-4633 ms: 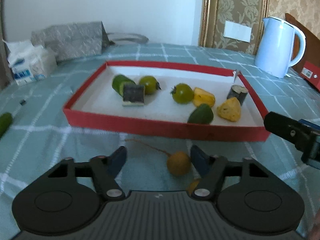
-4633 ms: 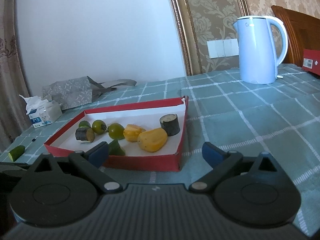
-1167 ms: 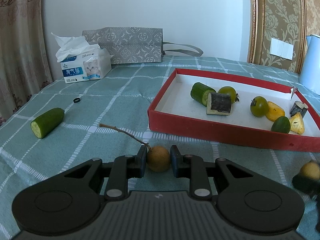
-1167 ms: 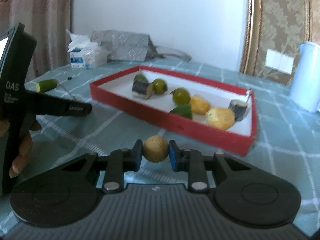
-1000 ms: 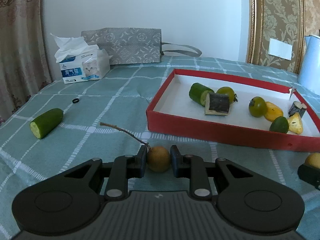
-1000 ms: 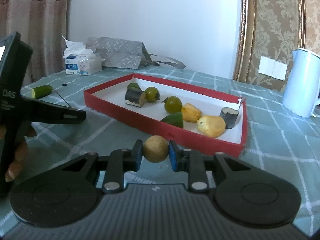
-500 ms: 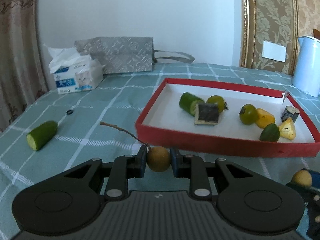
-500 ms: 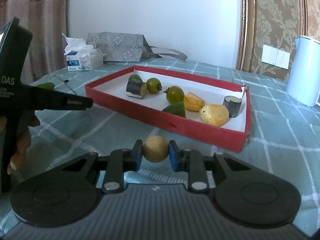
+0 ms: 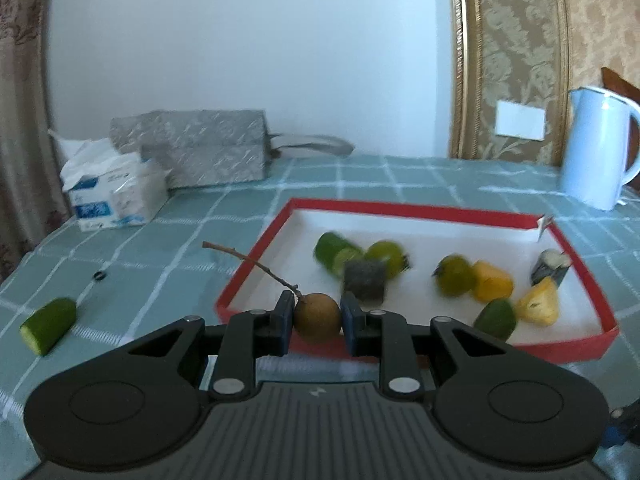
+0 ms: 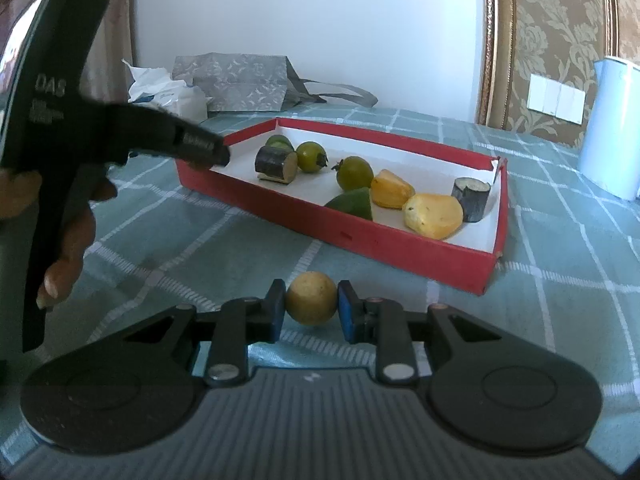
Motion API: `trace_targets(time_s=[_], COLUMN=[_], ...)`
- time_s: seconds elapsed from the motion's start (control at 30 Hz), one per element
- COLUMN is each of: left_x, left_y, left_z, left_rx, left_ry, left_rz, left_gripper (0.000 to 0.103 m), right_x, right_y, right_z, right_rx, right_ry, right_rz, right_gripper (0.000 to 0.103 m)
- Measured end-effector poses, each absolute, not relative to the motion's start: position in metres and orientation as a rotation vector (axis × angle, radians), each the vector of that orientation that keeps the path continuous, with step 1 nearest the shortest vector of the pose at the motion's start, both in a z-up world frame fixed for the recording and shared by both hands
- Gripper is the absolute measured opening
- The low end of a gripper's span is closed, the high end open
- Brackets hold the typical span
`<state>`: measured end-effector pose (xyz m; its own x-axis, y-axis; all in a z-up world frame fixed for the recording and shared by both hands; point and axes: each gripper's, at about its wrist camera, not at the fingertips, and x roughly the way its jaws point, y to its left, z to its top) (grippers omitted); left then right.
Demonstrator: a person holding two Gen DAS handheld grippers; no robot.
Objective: Organize fruits
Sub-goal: 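Carry the stemmed brown fruit into the tray and open the left gripper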
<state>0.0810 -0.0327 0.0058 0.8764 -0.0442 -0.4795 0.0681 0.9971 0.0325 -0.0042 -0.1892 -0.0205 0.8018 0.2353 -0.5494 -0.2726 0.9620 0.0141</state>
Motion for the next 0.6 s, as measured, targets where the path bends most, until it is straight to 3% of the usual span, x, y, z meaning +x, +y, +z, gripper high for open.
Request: trace_targets(time_s=[0.6], left_x=[0.134], left_y=[-0.085], left_z=[-0.004], left_rx=[0.135], left_ry=[0.531], left_rz=[-0.158], left_gripper=[0.024], right_x=[0.000], right_y=[-0.187], right_z=[-0.022], right_rx=[-0.064], right_ry=[0.611], right_rz=[0.286], right_gripper=[0.026])
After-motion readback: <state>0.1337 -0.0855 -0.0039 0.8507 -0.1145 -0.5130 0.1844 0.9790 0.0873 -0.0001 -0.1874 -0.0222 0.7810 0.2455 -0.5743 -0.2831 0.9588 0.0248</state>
